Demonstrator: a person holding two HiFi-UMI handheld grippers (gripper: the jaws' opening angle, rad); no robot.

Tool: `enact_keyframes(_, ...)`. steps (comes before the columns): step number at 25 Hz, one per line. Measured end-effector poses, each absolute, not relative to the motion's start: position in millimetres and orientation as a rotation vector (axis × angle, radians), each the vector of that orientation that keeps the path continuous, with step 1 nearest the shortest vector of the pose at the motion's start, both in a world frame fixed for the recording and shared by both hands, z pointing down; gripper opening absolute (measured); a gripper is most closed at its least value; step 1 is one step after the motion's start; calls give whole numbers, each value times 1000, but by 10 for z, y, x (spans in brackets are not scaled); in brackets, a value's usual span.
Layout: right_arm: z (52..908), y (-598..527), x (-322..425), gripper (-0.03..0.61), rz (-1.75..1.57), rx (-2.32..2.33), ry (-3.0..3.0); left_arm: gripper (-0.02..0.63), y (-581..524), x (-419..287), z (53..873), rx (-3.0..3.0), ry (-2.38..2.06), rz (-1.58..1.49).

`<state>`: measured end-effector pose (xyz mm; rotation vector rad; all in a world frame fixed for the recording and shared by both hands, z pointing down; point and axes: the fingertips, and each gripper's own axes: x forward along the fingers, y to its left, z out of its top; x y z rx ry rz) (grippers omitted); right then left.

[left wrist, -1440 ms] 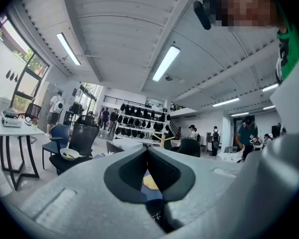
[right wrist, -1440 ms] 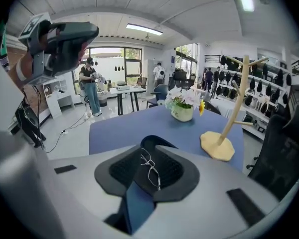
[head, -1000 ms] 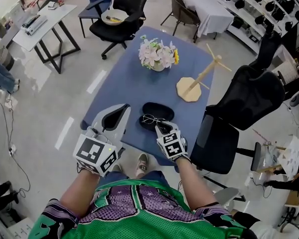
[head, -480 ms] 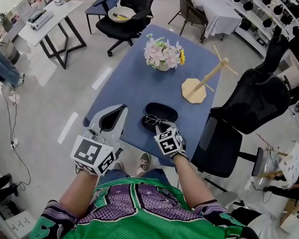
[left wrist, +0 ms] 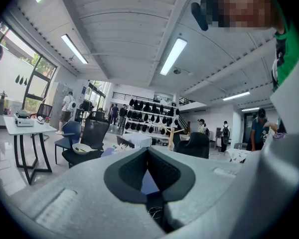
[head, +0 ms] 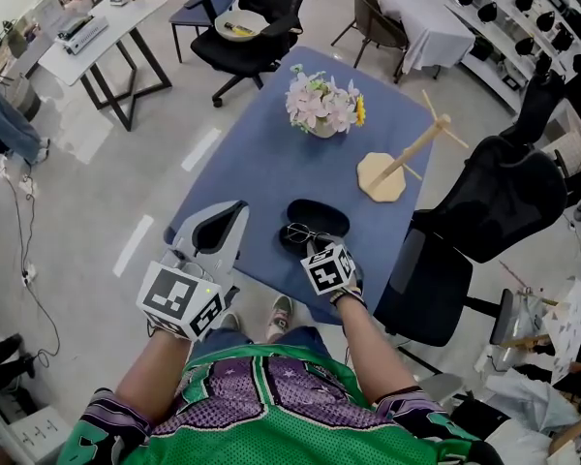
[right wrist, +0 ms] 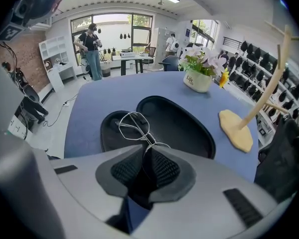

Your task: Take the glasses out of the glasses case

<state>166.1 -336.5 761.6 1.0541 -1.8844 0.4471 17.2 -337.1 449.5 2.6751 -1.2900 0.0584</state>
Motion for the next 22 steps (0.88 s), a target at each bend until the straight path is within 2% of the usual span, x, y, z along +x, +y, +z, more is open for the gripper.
enact_keyframes(22,7570,-3382,1701,18,434,1088,-1885,15,-3209,110,4272,2669,-1329,-44)
